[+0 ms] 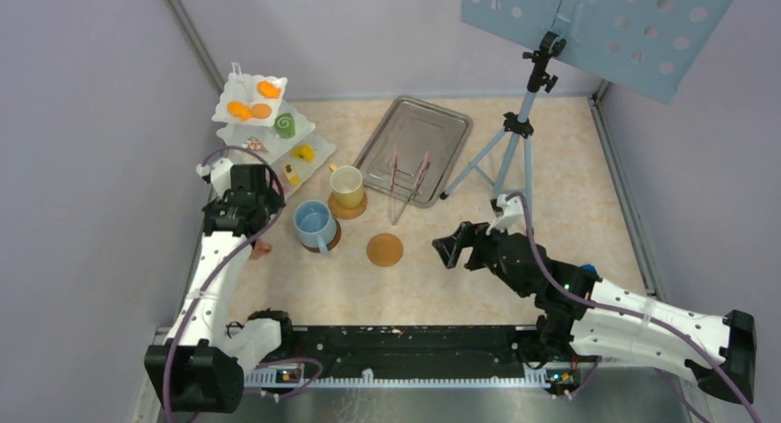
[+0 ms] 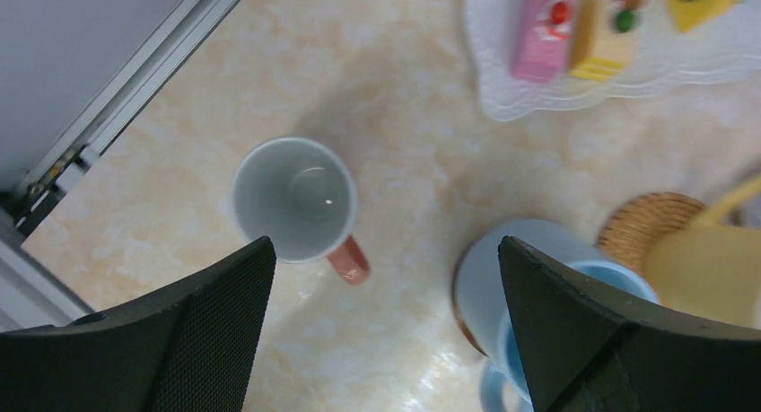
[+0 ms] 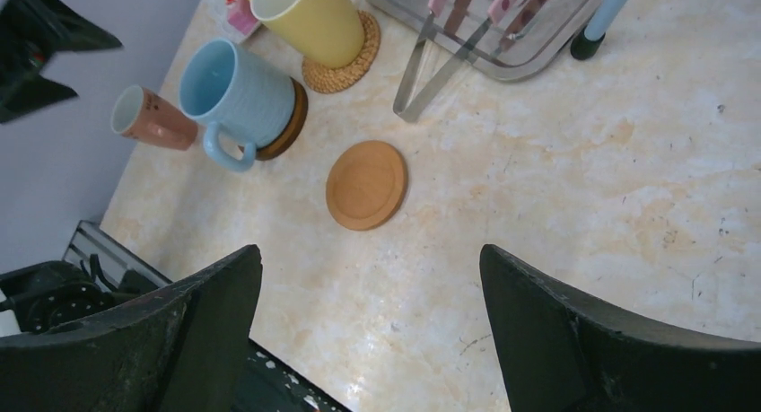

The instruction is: Serve the afternoon tea

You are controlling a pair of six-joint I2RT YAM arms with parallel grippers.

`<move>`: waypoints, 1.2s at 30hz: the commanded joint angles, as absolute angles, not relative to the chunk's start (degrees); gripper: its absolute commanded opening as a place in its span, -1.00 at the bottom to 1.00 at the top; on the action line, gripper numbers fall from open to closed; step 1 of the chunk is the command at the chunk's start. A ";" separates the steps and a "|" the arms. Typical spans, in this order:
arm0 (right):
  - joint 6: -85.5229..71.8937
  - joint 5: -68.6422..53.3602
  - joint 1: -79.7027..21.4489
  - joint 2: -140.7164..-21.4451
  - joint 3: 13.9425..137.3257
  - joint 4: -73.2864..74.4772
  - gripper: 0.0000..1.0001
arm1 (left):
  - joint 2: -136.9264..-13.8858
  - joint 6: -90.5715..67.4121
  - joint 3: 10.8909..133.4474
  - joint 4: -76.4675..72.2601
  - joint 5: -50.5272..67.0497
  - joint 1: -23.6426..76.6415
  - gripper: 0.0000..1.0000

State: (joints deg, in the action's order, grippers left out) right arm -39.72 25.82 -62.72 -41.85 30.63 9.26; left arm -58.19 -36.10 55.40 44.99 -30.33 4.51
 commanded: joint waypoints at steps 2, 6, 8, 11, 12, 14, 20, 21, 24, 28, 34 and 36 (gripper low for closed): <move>-39.84 28.49 -62.46 -37.90 31.15 11.89 0.78 | -58.05 -33.00 46.04 32.35 -22.91 -5.76 0.97; -40.20 27.57 -62.49 -38.42 31.16 12.84 0.78 | -62.46 -33.61 45.10 29.46 -21.87 -7.78 0.93; -40.97 27.19 -62.49 -38.74 30.63 12.86 0.78 | -64.56 -33.92 44.77 28.17 -21.62 -8.18 0.86; -42.41 26.70 -62.50 -39.09 29.57 12.21 0.77 | -66.76 -34.07 44.50 27.03 -19.84 -9.05 0.66; -42.86 26.53 -62.49 -39.11 29.17 11.85 0.77 | -67.08 -34.10 44.40 26.87 -19.51 -9.34 0.60; -43.59 26.18 -62.49 -39.24 28.35 11.02 0.77 | -67.54 -34.16 44.14 26.77 -19.24 -9.72 0.48; -43.94 25.73 -62.48 -40.65 28.57 10.07 0.76 | -68.45 -35.48 41.98 26.41 -17.29 -10.68 0.13; -43.89 25.67 -62.49 -40.95 28.88 10.33 0.76 | -68.66 -35.83 41.62 26.68 -17.11 -10.97 0.07; -44.08 25.68 -62.48 -41.23 29.83 11.91 0.75 | -68.45 -37.21 40.57 27.25 -16.85 -11.74 -0.03; -45.08 26.23 -62.49 -40.10 29.92 13.38 0.74 | -67.20 -37.85 40.26 27.34 -17.20 -12.22 -0.34; -46.21 26.82 -62.44 -38.16 29.99 15.19 0.72 | -64.14 -39.24 41.74 30.35 -19.08 -12.30 -0.99; -46.51 26.94 -62.49 -37.83 30.50 16.25 0.70 | -61.66 -38.35 43.20 32.04 -19.92 -12.30 -1.00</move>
State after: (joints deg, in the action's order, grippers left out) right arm -45.28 25.93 -62.72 -39.05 27.81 14.79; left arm -66.04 -37.93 40.51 30.24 -18.06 -11.99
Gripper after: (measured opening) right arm 0.858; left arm 0.053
